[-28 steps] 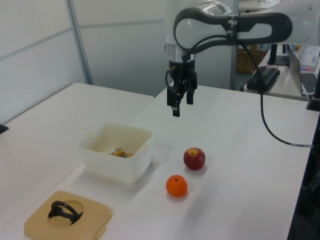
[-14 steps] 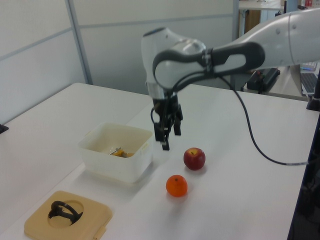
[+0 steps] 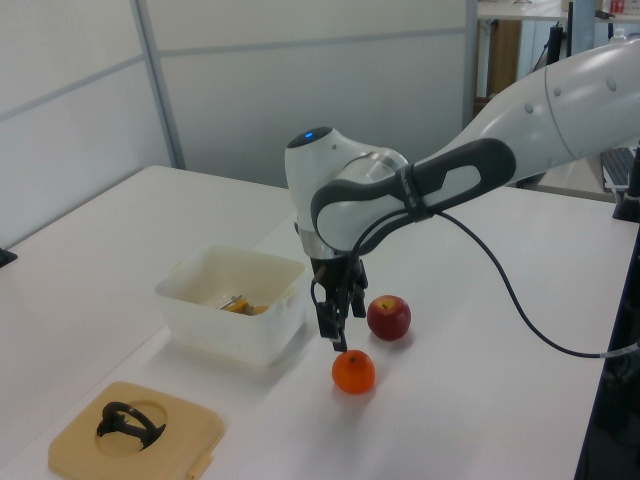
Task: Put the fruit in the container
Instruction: 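Close the gripper around the orange, then lift the orange and carry it over the white container, release it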
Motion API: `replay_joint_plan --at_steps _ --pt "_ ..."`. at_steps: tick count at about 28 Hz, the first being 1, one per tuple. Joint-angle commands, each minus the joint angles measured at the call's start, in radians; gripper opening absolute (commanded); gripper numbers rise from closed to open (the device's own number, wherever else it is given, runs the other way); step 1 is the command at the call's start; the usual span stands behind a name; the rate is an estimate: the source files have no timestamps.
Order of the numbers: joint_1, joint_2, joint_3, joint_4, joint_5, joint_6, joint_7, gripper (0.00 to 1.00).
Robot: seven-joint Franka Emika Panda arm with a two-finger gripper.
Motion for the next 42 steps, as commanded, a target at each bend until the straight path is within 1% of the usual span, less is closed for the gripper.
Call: replay_joint_plan --at_steps 1,7,10,12,13,17,18,22,23,24,26,27,28,29,30,32,33,37,38,42 --pt "0.023 0.04 -0.005 -0.018 -0.042 0.068 -0.014 1.0" --pt "0.025 0.068 -0.005 -0.024 -0.045 0.087 -0.014 1.0" --pt "0.04 0.079 -0.005 -0.03 -0.049 0.099 -0.012 1.0" --pt "0.042 0.082 -0.005 -0.038 -0.063 0.108 -0.011 1.0" --pt "0.042 0.085 -0.005 -0.044 -0.081 0.117 -0.009 1.0" --pt "0.042 0.085 -0.005 -0.066 -0.1 0.136 -0.008 1.0" --pt "0.042 0.085 -0.005 -0.073 -0.109 0.14 -0.008 0.94" --pt "0.042 0.085 -0.005 -0.075 -0.124 0.142 -0.008 0.63" --pt "0.04 0.085 -0.005 -0.073 -0.124 0.142 -0.011 0.51" --pt "0.04 0.082 -0.005 -0.072 -0.124 0.14 -0.011 0.45" --pt "0.04 0.071 -0.006 -0.066 -0.124 0.133 -0.009 0.38" --pt "0.039 0.062 -0.011 -0.063 -0.124 0.13 -0.009 0.38" --pt "0.033 0.025 -0.014 -0.053 -0.124 0.125 -0.008 0.38" --pt "0.031 0.01 -0.016 -0.046 -0.124 0.119 -0.008 0.38" --pt "0.031 -0.001 -0.017 -0.037 -0.126 0.105 -0.008 0.38" --pt "0.023 -0.012 -0.023 0.005 -0.126 0.085 -0.008 0.38" --pt "0.016 -0.007 -0.032 0.06 -0.126 0.075 -0.006 0.38" --pt "0.013 0.017 -0.039 0.147 -0.129 0.084 -0.005 0.38" --pt "0.013 0.028 -0.039 0.183 -0.14 0.087 -0.005 0.38" --pt "0.005 0.048 -0.039 0.223 -0.149 0.125 -0.003 0.38"
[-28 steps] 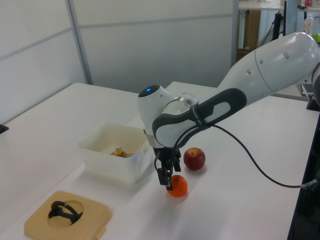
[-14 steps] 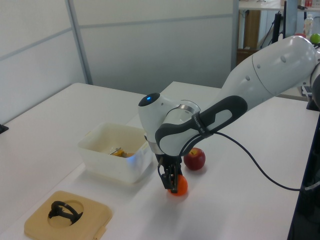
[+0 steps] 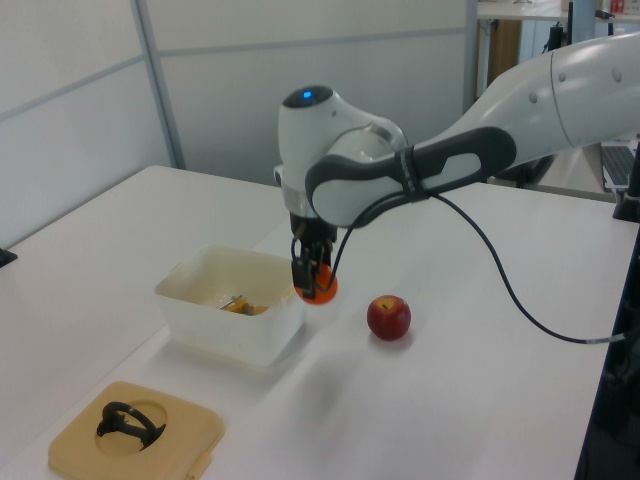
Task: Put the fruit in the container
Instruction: 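Lift the orange and carry it over the white container, release it, then raise the gripper and move it down over the red apple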
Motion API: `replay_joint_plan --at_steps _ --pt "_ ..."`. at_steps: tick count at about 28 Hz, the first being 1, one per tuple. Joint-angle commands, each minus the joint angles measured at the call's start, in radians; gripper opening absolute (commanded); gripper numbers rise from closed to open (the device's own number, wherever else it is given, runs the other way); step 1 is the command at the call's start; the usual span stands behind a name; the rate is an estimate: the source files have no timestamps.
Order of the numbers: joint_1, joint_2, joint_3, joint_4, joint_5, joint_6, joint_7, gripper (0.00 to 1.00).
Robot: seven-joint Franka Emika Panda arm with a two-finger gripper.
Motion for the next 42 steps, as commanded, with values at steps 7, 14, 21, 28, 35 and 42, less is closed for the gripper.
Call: replay_joint_plan --at_steps 7,14,21,28,35,42 --pt "-0.005 0.147 -0.003 0.095 -0.031 0.336 0.156 0.42" --pt "-0.017 0.195 -0.001 0.095 -0.018 0.456 0.25 0.52" --pt "-0.022 0.161 -0.001 0.089 -0.017 0.355 0.31 1.0" --pt "-0.039 0.086 -0.001 0.082 -0.015 0.018 0.139 1.0" --pt "-0.08 0.055 -0.001 0.078 0.0 -0.216 -0.176 1.0" --pt "-0.085 0.078 -0.001 -0.036 -0.037 -0.159 -0.195 1.0"
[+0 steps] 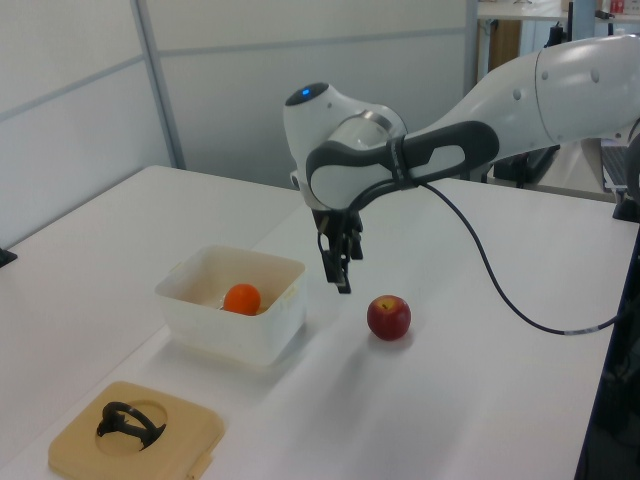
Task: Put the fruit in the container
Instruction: 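Raise the gripper and move it down over the red apple, then close the gripper around the red apple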
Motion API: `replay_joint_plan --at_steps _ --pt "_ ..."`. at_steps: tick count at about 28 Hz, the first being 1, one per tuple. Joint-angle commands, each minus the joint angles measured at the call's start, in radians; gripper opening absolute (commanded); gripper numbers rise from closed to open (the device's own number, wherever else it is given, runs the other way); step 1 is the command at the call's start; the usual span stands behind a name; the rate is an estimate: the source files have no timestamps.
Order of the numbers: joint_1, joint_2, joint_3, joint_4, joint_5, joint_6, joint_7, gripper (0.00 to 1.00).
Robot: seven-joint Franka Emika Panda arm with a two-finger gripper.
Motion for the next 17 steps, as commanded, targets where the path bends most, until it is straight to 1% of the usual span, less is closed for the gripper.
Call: replay_joint_plan --at_steps 1,3,6,9,10,11,14,17 --pt "0.0 0.009 0.0 -0.119 -0.05 0.078 -0.033 1.0" --pt "-0.006 0.012 0.0 -0.146 -0.069 0.106 -0.033 1.0" --pt "-0.02 0.025 0.0 -0.173 -0.083 0.137 -0.034 1.0" --pt "-0.026 0.038 0.0 -0.173 -0.096 0.141 -0.042 1.0" --pt "-0.03 0.042 0.0 -0.174 -0.107 0.141 -0.043 1.0" --pt "-0.04 0.044 0.0 -0.179 -0.129 0.141 -0.045 1.0" --pt "-0.056 0.044 0.0 -0.196 -0.147 0.143 -0.046 1.0" --pt "-0.066 0.045 0.0 -0.197 -0.159 0.143 -0.046 1.0"
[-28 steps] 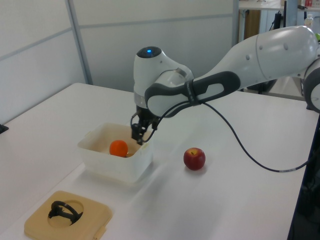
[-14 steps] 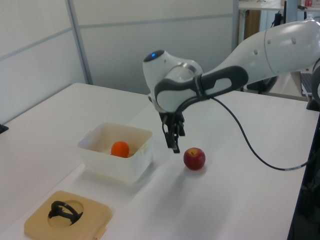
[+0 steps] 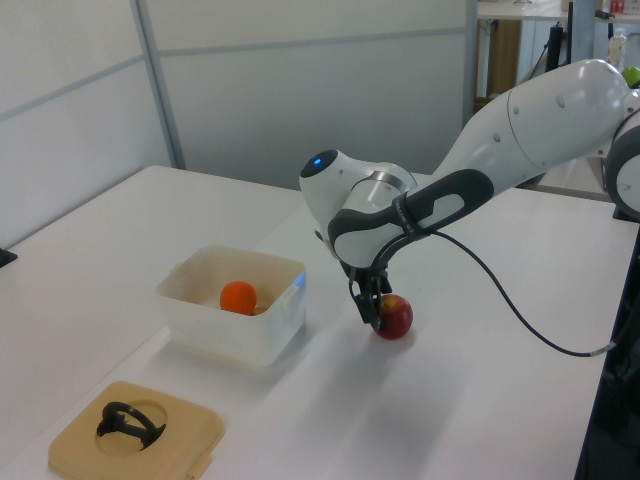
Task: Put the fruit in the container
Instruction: 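Close the gripper around the red apple, then lift the apple, carry it into the container beside the orange, release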
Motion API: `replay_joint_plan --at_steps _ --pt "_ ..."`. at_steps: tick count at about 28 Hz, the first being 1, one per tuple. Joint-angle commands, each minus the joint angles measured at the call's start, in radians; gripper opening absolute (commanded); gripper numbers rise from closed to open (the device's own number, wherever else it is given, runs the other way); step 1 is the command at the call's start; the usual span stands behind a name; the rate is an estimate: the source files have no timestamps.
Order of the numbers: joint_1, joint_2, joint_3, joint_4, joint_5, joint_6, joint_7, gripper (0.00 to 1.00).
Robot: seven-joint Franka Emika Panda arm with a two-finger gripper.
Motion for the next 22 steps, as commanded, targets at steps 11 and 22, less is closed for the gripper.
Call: replay_joint_plan --at_steps 11,22 --pt "-0.038 -0.019 0.0 -0.03 -0.023 0.025 -0.027 0.51" --pt "-0.021 -0.033 0.015 0.197 -0.011 0.046 0.116 0.51"
